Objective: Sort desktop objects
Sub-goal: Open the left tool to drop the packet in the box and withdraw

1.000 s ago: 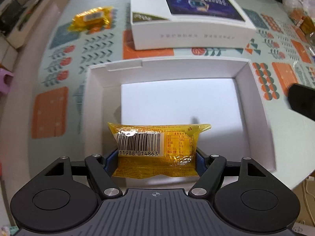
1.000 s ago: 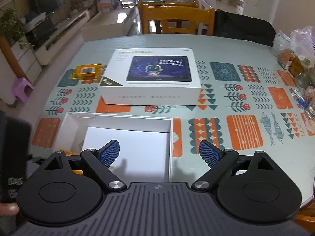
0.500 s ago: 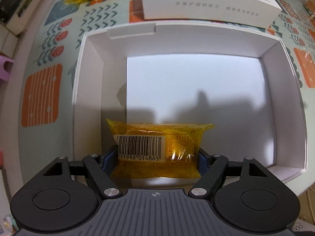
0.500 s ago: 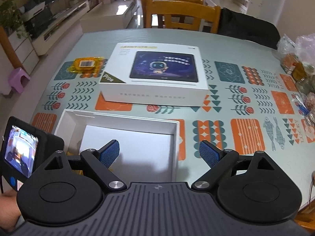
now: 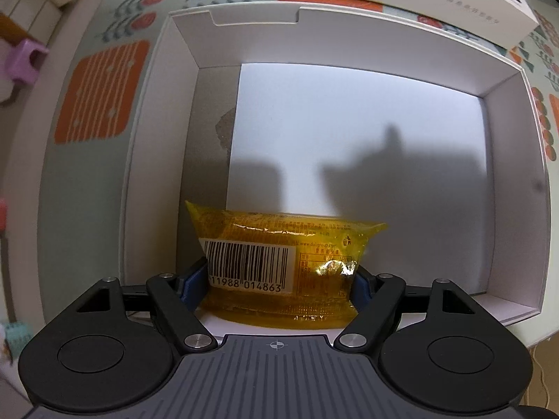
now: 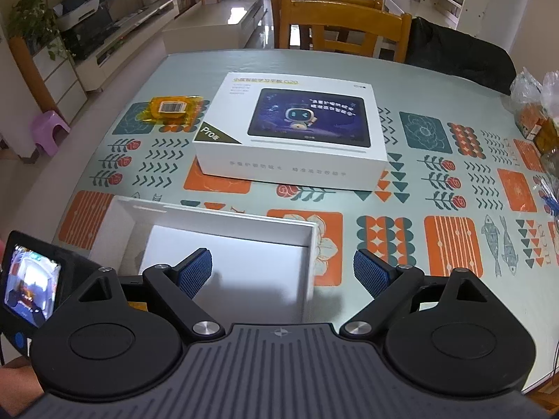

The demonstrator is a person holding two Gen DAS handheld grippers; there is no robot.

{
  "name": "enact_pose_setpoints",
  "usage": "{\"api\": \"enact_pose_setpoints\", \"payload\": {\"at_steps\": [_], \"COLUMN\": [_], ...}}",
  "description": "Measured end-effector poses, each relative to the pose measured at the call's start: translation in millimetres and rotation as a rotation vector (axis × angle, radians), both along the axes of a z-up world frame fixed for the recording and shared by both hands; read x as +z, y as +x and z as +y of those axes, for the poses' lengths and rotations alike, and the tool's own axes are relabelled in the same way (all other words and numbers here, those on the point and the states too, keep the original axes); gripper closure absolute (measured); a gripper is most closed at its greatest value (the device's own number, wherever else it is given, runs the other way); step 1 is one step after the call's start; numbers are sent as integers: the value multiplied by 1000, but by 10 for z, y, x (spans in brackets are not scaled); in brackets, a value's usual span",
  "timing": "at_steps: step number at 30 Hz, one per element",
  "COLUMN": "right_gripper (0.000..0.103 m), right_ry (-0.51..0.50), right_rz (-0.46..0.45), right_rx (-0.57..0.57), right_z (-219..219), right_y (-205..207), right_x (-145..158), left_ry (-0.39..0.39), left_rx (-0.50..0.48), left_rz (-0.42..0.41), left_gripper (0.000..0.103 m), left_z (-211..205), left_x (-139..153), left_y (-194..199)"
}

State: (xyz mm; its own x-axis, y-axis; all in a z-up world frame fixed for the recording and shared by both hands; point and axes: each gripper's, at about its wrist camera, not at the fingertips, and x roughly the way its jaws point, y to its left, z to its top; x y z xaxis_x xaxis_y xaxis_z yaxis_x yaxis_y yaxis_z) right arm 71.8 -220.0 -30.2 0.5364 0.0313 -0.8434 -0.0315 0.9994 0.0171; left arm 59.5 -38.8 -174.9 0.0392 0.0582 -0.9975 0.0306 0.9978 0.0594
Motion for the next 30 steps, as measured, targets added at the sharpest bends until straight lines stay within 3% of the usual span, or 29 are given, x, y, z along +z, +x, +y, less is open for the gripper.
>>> {"api": "enact_pose_setpoints", "payload": {"at_steps": [6,8,10,12,20,30], "right_gripper": [0,0,0,0,0,0], "right_ry": [17,20,22,29,50,35], "right_rz": [10,5,0,0,-3,-27], "right_rx": [-6,-2,2,1,12,-36], "right_z": [-124,-151,-180,-216,-290,-156], "right_y": [-46,-60,-73,-81,-88,22], "right_x": [-48,-46,-43,-49,-63,10], "left_ry": [-8,-10,-4,1,59,-13], "left_rx": [21,23,23,19,16,5], "left_rz": [0,-22,-59,-100,-166,-202], "left_gripper": [24,20,4,0,0,0], "left_z": [-31,-47,-75,-104,-182,-11], "left_x": [34,90,171,260,519,772], "left_y": [2,24,39,48,27,151]}}
